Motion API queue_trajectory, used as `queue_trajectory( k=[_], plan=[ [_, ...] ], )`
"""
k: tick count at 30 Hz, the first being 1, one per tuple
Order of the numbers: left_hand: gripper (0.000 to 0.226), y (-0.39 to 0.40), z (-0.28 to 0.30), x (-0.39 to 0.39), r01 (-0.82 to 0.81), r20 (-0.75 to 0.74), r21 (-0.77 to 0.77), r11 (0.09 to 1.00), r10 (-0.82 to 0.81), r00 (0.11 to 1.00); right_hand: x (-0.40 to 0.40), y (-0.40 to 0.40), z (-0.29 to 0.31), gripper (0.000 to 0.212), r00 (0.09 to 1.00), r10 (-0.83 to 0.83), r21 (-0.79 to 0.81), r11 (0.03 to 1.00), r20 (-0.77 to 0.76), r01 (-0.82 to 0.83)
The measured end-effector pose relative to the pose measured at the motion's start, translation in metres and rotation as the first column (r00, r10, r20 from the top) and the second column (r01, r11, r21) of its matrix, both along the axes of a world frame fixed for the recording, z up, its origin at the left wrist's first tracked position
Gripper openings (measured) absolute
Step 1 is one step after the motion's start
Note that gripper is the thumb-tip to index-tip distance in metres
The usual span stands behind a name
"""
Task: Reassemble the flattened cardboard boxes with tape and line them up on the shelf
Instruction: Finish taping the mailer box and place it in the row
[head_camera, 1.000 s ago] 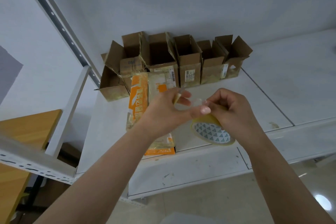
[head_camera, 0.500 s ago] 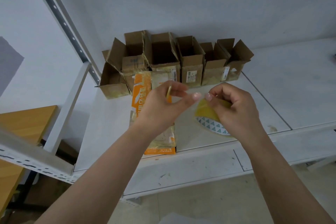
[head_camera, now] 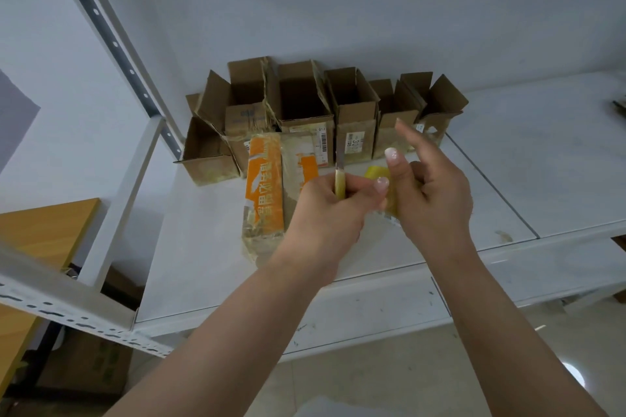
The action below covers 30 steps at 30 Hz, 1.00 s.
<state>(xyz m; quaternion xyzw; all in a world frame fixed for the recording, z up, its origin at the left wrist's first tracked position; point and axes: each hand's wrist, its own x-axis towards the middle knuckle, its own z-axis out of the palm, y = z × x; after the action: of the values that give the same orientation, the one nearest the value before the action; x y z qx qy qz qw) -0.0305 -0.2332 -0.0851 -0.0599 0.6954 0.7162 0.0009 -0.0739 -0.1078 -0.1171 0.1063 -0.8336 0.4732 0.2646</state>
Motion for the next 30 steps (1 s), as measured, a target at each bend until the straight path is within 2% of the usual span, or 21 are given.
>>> queue_trajectory(
  k=[4,5,8,10,12,14,15,17,18,20,23,26,30],
  plan=[
    [0.01,-0.006,0.004,0.007,0.014,-0.016,-0.056,0.998,-0.015,1.0,-0.004,-0.001,-0.001,0.04,0.996,-0.058,-0.064,0.997,-0.061,0.054],
    [0.007,-0.009,0.005,0.01,0.034,-0.012,-0.075,0.997,-0.035,0.999,-0.006,-0.001,-0.002,0.039,0.995,-0.078,-0.044,0.996,-0.061,0.076],
    [0.021,-0.023,0.005,0.02,0.107,0.039,-0.153,0.982,-0.102,0.994,-0.008,-0.008,-0.01,0.034,0.99,-0.111,0.077,0.99,-0.087,0.117],
    [0.021,-0.033,0.007,0.027,0.096,0.032,-0.19,0.977,-0.091,0.995,-0.008,-0.013,-0.019,0.031,0.98,-0.14,0.156,0.974,-0.139,0.161],
    [0.018,-0.052,0.01,0.033,-0.052,-0.083,-0.251,0.967,0.032,0.996,-0.014,-0.009,-0.032,0.032,0.969,-0.206,0.19,0.955,-0.136,0.23],
    [0.017,-0.084,0.009,0.035,-0.271,-0.214,-0.323,0.907,0.209,0.954,-0.024,0.002,-0.046,0.034,0.962,-0.255,0.225,0.936,-0.094,0.27],
    [0.014,-0.102,0.005,0.034,-0.356,-0.234,-0.35,0.866,0.287,0.929,-0.029,0.008,-0.054,0.033,0.962,-0.258,0.245,0.93,-0.091,0.273],
    [0.013,-0.135,-0.014,0.031,-0.431,-0.166,-0.478,0.765,0.403,0.9,-0.035,0.015,-0.074,0.023,0.97,-0.215,0.278,0.931,-0.111,0.238],
    [0.016,-0.148,-0.029,0.029,-0.398,-0.086,-0.576,0.714,0.431,0.898,-0.036,0.016,-0.084,0.018,0.978,-0.179,0.296,0.934,-0.104,0.202],
    [0.029,-0.169,-0.062,0.027,-0.221,0.1,-0.738,0.637,0.428,0.898,-0.036,0.014,-0.106,0.019,0.994,-0.103,0.341,0.934,-0.041,0.111],
    [0.025,-0.182,-0.105,0.028,0.013,0.263,-0.836,0.549,0.381,0.886,-0.031,0.009,-0.132,0.021,0.999,-0.05,0.419,0.907,0.02,0.037],
    [0.025,-0.185,-0.133,0.028,0.13,0.325,-0.871,0.473,0.357,0.876,-0.029,0.01,-0.143,0.02,0.996,-0.031,0.469,0.883,0.087,-0.013],
    [0.04,-0.184,-0.153,0.03,0.106,0.314,-0.856,0.505,0.347,0.884,-0.025,0.017,-0.14,0.027,0.963,-0.034,0.495,0.863,0.267,-0.107]
  ],
)
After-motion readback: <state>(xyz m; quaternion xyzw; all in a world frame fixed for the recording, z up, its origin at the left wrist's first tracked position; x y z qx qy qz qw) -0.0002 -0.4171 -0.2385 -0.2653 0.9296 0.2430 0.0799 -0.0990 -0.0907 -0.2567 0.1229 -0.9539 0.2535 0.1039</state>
